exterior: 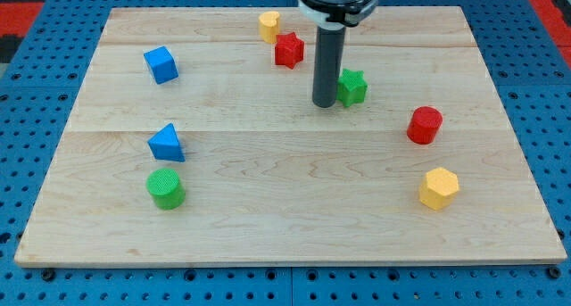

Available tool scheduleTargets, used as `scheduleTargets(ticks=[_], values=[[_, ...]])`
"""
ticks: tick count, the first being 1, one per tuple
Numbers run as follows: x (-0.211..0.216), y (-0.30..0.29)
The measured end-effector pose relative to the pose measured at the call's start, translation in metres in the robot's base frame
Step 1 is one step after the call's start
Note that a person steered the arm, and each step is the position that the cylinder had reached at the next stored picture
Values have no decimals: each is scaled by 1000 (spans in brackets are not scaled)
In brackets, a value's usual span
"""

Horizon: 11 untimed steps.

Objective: Push the green star top right to the red circle

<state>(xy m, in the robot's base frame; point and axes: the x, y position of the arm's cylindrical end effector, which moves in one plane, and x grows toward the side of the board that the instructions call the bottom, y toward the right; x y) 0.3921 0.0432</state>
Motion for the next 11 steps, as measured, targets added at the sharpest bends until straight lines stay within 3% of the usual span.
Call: scheduleTargets(ticks=[2, 3, 4, 6, 9, 10, 11], values=[[-15, -25], [-40, 20], [-48, 17], [-16, 57], [-15, 112], [-15, 113], [-13, 19]])
